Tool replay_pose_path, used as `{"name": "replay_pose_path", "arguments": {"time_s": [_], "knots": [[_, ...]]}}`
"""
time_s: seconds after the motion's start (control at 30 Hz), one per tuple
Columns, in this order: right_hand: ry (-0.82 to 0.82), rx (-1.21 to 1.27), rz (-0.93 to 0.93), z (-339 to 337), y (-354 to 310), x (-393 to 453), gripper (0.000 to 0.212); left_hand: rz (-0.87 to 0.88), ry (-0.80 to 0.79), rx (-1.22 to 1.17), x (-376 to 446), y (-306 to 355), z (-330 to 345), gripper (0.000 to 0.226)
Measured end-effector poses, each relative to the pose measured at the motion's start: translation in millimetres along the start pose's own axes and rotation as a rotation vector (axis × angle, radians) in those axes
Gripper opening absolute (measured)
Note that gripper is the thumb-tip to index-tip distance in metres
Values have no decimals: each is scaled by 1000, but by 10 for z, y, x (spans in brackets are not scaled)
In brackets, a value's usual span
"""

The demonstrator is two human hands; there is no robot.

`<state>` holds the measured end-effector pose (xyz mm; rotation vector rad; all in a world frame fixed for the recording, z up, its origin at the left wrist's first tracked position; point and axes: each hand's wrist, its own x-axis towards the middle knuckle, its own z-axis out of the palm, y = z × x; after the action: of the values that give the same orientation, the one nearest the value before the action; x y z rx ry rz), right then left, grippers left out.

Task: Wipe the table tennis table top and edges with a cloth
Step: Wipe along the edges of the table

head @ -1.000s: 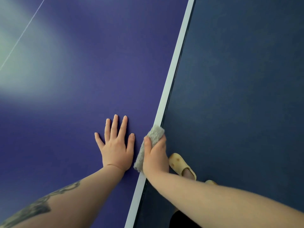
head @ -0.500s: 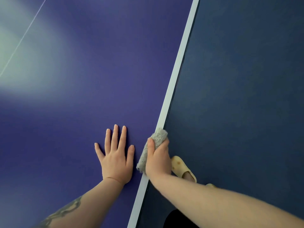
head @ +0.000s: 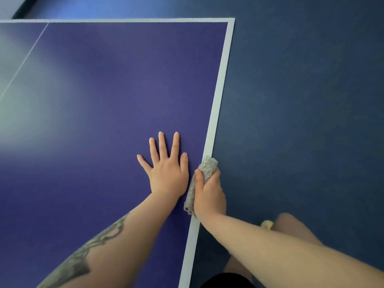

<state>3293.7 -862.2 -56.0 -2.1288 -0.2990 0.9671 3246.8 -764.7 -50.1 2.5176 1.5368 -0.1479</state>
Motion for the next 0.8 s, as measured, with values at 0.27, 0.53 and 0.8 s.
{"name": "replay_pose_path", "arguments": {"time_s": [0.27,0.53,0.8], "knots": [[110,19,47,-46,-357,536,49,-2,58,-44,259,126,14,57],[46,20,18,-101,-409,643,54,2,79,-47,271,133,13,57],[-5,55,3,-105,-246,321,53,-6,80,-44,267,142,21,57]]}}
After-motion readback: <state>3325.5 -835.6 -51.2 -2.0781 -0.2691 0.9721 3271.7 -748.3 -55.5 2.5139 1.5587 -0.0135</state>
